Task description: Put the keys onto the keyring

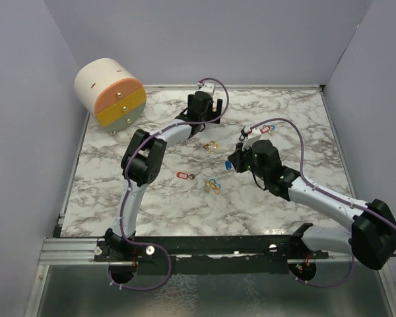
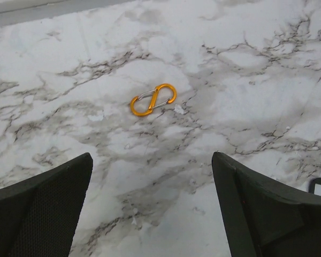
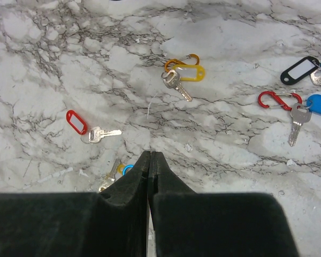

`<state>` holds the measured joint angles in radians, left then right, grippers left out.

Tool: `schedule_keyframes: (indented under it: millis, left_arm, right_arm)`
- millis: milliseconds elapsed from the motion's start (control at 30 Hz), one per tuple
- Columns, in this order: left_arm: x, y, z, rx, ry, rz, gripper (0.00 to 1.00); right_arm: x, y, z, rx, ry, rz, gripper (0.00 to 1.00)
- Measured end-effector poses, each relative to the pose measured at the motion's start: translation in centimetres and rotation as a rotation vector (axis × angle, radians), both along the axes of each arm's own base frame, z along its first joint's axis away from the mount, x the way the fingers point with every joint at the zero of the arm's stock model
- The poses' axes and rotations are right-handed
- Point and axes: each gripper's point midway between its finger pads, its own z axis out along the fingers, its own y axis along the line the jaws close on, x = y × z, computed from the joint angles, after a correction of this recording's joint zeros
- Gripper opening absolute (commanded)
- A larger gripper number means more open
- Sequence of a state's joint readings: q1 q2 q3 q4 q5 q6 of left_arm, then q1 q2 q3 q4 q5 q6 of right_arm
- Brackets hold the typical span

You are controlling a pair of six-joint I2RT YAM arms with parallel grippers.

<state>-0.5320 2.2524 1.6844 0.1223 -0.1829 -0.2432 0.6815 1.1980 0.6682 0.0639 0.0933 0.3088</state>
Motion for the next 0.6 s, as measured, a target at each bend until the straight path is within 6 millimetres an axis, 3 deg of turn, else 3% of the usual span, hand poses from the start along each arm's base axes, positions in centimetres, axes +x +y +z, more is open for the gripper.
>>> schedule_keyframes:
  millis: [333,600]
  left_arm:
    - [4.8,-3.3,0.2,-0.006,-0.092,-0.061,0.96]
    - [5.6,-3.1,-2.1,0.044,-0.079,-0.055,0.97]
  right_arm:
    - [-0.2,-0.1,0.2,0.001,-0.004,0.002,0.01]
    - [-0.2,-0.2,0.2,-0.001,-0.008,0.003,0.01]
